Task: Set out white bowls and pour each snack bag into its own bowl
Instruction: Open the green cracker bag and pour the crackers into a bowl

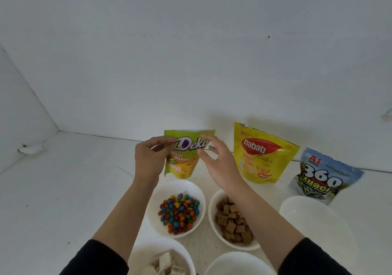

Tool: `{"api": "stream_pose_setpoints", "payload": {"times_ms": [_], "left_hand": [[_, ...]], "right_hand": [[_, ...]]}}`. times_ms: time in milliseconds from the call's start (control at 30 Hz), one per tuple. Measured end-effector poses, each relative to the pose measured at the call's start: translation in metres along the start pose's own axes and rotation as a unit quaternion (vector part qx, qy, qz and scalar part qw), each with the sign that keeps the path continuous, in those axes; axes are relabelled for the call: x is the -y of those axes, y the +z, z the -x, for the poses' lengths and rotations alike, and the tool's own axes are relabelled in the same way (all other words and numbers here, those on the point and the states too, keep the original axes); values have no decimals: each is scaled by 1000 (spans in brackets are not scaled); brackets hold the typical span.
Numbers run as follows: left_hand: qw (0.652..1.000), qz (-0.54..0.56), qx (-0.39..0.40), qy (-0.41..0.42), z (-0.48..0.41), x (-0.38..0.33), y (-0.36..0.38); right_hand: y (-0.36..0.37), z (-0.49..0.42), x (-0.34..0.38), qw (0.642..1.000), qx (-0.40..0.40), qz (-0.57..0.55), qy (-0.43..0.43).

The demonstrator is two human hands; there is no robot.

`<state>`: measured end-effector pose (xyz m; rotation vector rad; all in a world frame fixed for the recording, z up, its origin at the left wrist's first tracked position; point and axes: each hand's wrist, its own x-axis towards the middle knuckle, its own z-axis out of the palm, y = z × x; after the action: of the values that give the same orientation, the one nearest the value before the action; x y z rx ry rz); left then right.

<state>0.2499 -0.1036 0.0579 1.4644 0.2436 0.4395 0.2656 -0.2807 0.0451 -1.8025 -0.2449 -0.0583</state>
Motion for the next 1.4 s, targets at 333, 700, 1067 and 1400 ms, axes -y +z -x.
{"api": "stream_pose_setpoints", "payload": {"times_ms": [333,700,1067,1400], "left_hand": [[996,38,12,80,23,-74,-138],[984,-156,-5,90,78,-6,-259],[929,-298,-37,216,85,23,-288],[909,-330,-2,256,68,8,-301]], "right_hand": [[98,16,86,990,-21,-92,-105],[210,83,48,992,77,0,-96],[243,97,43,966,37,149,-210],[262,78,61,917,46,222,-328]]}}
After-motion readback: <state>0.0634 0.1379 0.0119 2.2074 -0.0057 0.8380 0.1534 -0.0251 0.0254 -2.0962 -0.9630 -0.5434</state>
